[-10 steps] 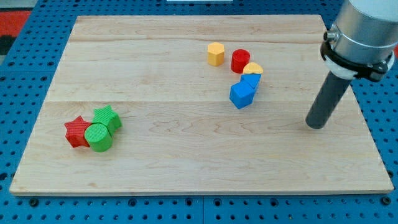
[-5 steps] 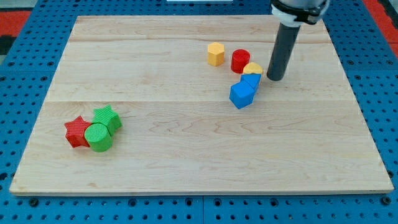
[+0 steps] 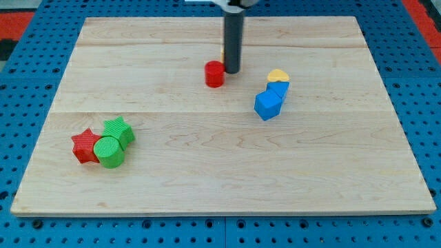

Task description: Move red circle closer to red star

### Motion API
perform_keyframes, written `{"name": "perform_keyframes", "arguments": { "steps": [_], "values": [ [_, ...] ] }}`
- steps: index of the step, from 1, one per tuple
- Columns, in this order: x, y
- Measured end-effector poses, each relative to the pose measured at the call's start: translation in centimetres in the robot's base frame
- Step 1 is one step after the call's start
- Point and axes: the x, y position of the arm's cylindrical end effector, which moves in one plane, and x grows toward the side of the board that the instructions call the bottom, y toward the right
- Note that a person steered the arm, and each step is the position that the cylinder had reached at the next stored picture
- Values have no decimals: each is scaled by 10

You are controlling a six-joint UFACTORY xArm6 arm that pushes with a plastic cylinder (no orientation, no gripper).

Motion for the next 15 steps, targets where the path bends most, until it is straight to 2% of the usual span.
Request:
{"name": "perform_keyframes", "arguments": {
  "steps": [2,3,4,6,7,9,10,11,14,15],
  "values": [
    [29,-90],
    [50,-108],
    [53,-95],
    [105,-54],
    [84,-78],
    [81,-160],
    [46,-156],
    [50,-183],
    [102,-183],
    [107,-183]
  ]
}}
